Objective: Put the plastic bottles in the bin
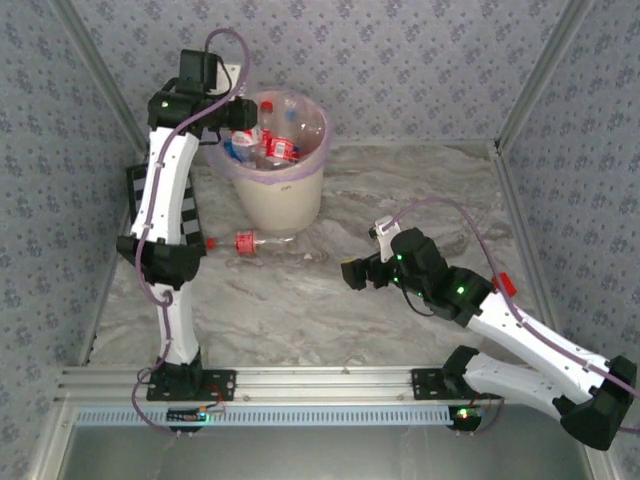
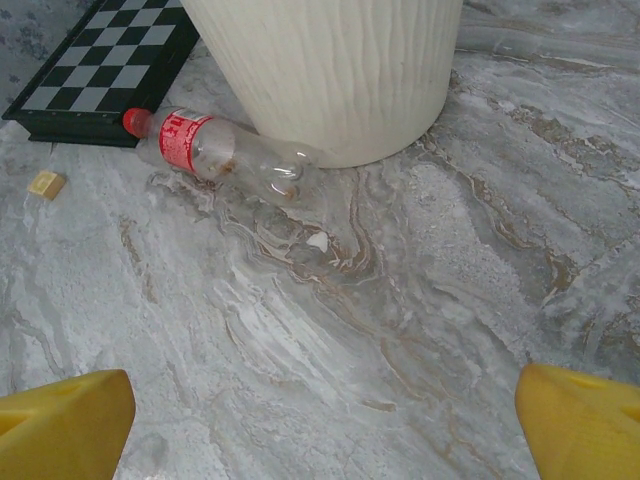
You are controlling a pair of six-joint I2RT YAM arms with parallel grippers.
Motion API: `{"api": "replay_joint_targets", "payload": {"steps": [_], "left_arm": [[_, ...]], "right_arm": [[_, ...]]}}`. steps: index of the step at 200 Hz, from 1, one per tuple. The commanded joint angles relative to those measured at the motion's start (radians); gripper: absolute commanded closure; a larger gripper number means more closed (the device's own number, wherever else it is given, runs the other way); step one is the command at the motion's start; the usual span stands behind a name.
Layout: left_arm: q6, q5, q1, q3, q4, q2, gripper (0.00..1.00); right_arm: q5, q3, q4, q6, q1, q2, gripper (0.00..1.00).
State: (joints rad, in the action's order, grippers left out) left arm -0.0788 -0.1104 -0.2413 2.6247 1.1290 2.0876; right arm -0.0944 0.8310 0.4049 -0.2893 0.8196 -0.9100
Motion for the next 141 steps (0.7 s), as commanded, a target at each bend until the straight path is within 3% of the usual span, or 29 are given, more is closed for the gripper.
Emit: {"api": "replay_joint_targets", "payload": {"steps": [1,34,59,98,141], "left_arm": [[0.012,-0.015,0.011,0.035,0.009,0.009,0.55],[0.010,-0.017,0.010,0.036,-0.032,-0.014,0.15],[0.004,-0.014,0.010,0.033,-0.060,-0.041,0.03],[0.003,0.035,0.004,-0.001,-0.100,-0.096,0.04],[0.005,0.040,-0.027,-0.132,-0.161,-0.119,0.28]], "right_arm": [[-0.021,-0.007,0.003,-0.020,0.000,-0.002,0.00],[-0.013,-0.012,-0.011,-0.022,0.002,-0.019,0.00],[-0.010,-0.014,-0.018,-0.022,0.002,-0.032,0.00],[-0.005,-0.015,-0.024,-0.021,0.003,-0.041,0.00],[0.002,-0.017,-0.035,-0.020,0.005,-0.056,0.00]]}}
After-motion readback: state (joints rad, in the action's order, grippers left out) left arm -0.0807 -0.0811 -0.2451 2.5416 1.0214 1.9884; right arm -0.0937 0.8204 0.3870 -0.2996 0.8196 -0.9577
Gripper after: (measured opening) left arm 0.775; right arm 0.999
